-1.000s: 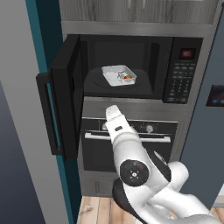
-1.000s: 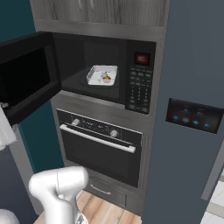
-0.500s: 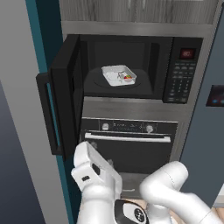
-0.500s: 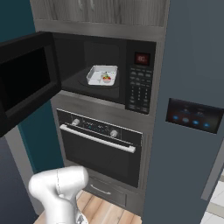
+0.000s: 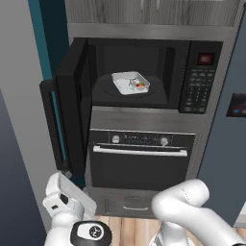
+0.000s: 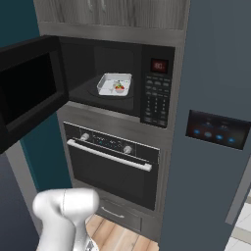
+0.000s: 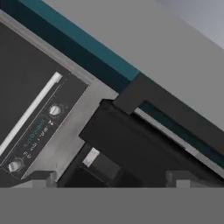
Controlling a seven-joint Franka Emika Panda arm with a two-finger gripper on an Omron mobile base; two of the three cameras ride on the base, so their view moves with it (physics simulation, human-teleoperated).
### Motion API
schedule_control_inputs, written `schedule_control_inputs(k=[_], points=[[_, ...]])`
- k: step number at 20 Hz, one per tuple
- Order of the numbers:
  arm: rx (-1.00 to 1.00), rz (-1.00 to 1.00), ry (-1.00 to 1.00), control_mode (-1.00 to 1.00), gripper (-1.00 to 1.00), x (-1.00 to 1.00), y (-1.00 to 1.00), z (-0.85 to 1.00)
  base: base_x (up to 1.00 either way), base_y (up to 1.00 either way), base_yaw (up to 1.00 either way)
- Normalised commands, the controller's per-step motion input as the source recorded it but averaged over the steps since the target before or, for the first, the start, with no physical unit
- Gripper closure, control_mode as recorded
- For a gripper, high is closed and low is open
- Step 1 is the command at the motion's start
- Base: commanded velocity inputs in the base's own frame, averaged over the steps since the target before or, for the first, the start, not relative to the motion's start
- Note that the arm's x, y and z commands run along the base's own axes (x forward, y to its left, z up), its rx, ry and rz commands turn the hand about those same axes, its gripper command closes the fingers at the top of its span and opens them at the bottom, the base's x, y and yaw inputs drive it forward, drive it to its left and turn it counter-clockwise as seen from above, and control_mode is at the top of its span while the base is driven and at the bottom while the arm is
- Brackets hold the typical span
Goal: Place the tupperware containing the fish and tomato meal in the microwave. Close the microwave door and press the start button to reheat the meal.
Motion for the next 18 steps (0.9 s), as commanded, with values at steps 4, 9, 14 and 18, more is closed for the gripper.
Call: schedule_control_inputs(k=[4, 9, 14, 18], points=[[0.0, -0.07, 0.0, -1.0, -1.0, 0.76, 1.0, -0.71, 0.0, 0.0, 0.0], [0.0, -0.15, -0.01, -1.0, -1.0, 0.74, 0.45, -0.13, 0.0, 0.0, 0.0], [0.01, -0.18, -0.03, -1.0, -1.0, 0.22, -0.14, 0.05, 0.0, 0.0, 0.0], [0.07, -0.12, -0.12, -1.0, -1.0, -0.01, -0.64, 0.09, 0.0, 0.0, 0.0]])
